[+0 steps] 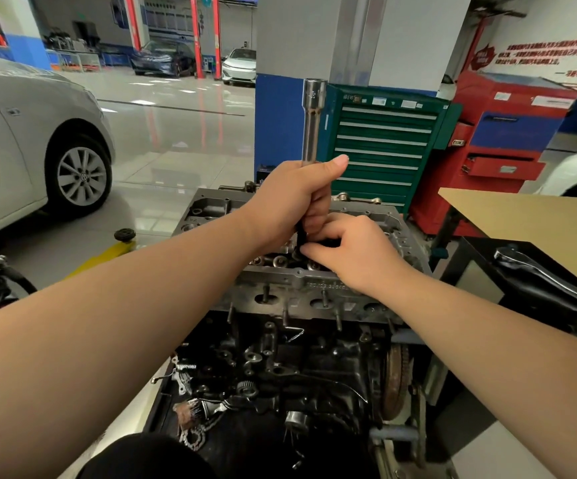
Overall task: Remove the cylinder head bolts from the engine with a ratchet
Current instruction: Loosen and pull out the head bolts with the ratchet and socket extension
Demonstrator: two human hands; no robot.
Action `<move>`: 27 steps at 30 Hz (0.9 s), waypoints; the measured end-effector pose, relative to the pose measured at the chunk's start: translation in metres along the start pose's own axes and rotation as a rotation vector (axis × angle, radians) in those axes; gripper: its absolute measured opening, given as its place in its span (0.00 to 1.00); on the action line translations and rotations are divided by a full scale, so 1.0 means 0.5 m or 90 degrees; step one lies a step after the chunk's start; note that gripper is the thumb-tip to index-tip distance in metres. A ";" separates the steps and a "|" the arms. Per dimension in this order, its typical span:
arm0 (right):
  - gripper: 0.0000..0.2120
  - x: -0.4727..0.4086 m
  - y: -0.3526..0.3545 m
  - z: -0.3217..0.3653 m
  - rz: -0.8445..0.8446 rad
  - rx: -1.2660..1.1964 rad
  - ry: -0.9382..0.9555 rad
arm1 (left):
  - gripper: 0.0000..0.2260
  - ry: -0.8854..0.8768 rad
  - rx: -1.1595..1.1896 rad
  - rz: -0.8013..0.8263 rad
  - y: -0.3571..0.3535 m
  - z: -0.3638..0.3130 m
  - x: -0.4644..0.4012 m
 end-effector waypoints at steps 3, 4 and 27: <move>0.03 -0.003 -0.003 -0.002 0.008 0.012 -0.011 | 0.26 0.006 -0.011 0.004 -0.001 0.002 -0.004; 0.03 -0.003 -0.004 -0.003 0.007 0.012 -0.013 | 0.26 0.002 -0.030 0.005 -0.002 0.001 -0.005; 0.15 0.013 0.040 0.000 0.026 -0.174 -0.048 | 0.22 0.010 0.018 0.183 -0.014 0.019 -0.017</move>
Point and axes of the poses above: each hand's wrist, its own x-axis away from the middle knuckle, its own y-axis out of the back of the hand, z = x × y, the point moved 6 cm from there along -x, towards the middle knuckle, and after that the axes turned 6 degrees about z, right-handed, at the moved point
